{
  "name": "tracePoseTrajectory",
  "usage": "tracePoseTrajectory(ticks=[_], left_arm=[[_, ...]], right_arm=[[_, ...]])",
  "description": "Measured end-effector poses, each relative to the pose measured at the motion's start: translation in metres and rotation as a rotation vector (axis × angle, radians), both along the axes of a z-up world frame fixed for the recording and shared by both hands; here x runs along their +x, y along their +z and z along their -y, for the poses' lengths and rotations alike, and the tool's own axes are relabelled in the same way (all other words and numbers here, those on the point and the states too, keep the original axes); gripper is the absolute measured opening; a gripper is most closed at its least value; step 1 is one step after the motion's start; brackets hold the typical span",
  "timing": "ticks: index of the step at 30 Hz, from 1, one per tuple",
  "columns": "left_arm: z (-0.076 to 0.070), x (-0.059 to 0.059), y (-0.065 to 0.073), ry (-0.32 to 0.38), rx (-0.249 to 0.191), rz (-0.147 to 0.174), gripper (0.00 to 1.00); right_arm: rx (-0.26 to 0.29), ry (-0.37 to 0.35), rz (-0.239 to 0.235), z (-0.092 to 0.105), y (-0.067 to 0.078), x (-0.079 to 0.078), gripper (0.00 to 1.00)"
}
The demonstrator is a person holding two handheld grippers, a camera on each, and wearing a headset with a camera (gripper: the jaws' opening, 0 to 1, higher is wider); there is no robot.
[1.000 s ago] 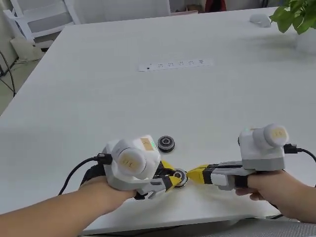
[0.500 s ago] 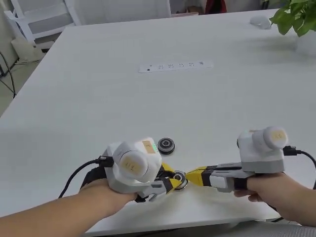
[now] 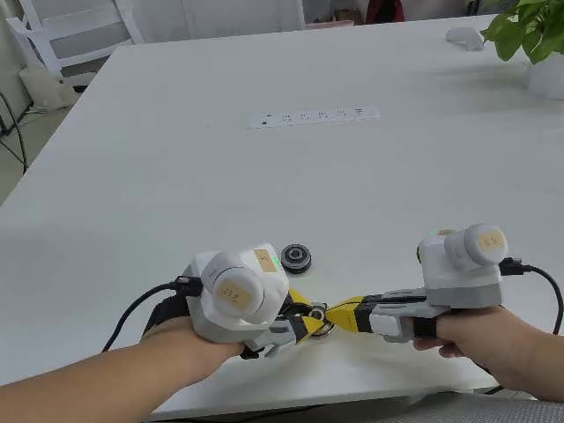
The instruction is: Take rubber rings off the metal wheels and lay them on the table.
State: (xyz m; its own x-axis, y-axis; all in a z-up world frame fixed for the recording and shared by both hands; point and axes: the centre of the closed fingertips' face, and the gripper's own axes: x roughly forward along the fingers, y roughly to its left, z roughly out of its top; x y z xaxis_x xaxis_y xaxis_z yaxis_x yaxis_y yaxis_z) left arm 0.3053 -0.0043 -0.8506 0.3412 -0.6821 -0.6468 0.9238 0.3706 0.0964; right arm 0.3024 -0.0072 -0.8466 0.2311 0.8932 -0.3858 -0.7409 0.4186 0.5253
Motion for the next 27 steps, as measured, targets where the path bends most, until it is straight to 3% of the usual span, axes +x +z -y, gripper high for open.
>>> tracePoseTrajectory(ticks=[6,8,9,21,27], left_arm=[[0.0,0.0,0.0,0.0,0.001,0.002,0.12],[0.0,-0.001,0.0,-0.001,0.003,0.002,0.12],[0.0,0.0,0.0,0.0,-0.001,0.002,0.12],[0.0,0.002,-0.001,0.009,-0.007,-0.005,0.12],[0.001,0.002,-0.001,0.0,-0.01,-0.007,0.13]], right_arm=[[0.019,0.015,-0.007,-0.003,0.002,-0.003,0.0],[0.063,0.054,-0.024,-0.01,0.01,-0.012,0.0],[0.025,0.046,0.02,-0.007,0.006,-0.007,0.0],[0.03,-0.021,-0.017,0.001,0.0,0.001,0.0],[0.023,-0.019,-0.014,0.001,0.0,0.001,0.0]])
